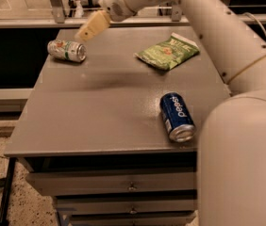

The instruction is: Place 7up can upright

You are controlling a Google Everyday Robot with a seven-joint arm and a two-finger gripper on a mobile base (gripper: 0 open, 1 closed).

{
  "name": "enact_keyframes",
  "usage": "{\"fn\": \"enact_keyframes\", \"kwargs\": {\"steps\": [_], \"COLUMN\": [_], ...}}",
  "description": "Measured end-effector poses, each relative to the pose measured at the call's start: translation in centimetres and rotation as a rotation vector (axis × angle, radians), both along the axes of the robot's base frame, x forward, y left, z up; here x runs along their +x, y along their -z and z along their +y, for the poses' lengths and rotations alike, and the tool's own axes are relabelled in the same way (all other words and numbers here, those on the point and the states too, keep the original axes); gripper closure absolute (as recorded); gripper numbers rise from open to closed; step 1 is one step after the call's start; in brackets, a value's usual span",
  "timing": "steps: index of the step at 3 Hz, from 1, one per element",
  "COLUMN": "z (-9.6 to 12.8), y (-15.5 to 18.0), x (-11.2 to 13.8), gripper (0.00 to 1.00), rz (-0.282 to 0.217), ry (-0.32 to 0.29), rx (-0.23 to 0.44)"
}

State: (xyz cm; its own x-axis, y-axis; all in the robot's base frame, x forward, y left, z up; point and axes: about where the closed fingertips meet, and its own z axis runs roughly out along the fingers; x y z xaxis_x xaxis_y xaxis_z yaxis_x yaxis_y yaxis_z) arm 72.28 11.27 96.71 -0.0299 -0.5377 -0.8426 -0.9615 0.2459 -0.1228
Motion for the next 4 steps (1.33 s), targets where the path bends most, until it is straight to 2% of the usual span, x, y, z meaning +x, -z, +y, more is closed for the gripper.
{"fn": "enact_keyframes", "kwargs": {"steps": [1,2,3,4], "z": [6.2,10.8,12.8,12.8], "y": [-0.6,0.3,3.6,7.2], "x": [1.4,1.9,2.8,3.5], "gripper": [0.00,0.00,0.00,0.00], "rz": [0.009,-0.001,0.015,0.052], "ry": [-0.039,-0.065,-0.054,-0.021], "rx": [0.010,-0.119,-0.282,-0.435]}}
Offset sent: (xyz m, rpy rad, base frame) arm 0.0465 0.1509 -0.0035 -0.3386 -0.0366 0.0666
